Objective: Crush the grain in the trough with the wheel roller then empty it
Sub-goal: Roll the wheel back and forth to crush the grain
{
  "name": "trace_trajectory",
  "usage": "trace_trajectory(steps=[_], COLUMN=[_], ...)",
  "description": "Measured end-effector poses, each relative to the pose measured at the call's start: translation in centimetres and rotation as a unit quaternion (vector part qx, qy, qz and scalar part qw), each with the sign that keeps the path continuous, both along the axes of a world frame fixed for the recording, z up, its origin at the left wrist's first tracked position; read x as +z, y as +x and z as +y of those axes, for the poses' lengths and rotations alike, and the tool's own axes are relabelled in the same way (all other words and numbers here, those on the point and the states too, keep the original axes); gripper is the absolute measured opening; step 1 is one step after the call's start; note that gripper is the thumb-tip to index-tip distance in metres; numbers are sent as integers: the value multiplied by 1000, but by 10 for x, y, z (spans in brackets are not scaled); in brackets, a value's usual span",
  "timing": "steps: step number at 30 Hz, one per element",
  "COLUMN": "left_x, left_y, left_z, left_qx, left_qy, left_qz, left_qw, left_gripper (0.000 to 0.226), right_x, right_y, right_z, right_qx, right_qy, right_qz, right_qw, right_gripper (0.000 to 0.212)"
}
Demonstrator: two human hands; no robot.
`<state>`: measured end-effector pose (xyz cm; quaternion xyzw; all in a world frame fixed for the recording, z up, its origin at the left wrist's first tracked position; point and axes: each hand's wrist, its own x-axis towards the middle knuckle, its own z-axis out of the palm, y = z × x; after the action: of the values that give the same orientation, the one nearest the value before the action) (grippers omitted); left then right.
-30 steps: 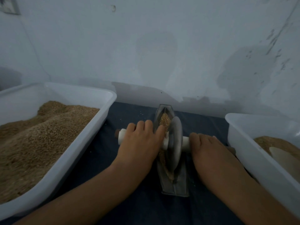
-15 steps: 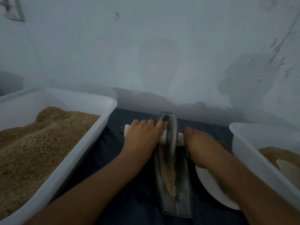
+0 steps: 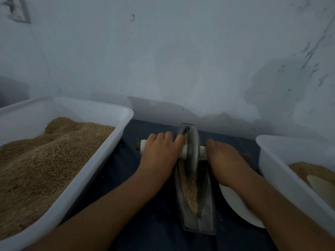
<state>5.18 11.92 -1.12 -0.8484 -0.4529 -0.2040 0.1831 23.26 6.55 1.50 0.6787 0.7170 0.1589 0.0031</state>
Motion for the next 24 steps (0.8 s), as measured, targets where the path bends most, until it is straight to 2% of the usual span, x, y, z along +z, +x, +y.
trace_trajectory(steps=[2,4,10,13,20,24], left_x=[1,3,6,3,2,9], left_y=[-4,-8,-18,-21,-9,0], left_z=[-13,-27,-56,-62,-31,3], left_qx=[-13,-25,-24,-21,-1,19], left_qy=[-1,-4,-11,-17,-8,-39], left_qz=[6,14,18,7,23,27], left_qw=[1000,1000,999,1000,1000,999], left_gripper=[49,54,47,49,48,55], right_x=[-5,-7,1,1,-8,-2], right_y=[-4,-9,-23,-27,-11,-1], right_z=[-17,-36,-74,-81,-40,-5], right_qx=[4,-5,-40,-50,-14,-10], right_qy=[30,37,-21,-21,8,-1], right_qz=[23,31,-17,-39,6,-10], right_qw=[999,999,999,998,1000,1000], right_gripper=[16,17,39,52,27,29])
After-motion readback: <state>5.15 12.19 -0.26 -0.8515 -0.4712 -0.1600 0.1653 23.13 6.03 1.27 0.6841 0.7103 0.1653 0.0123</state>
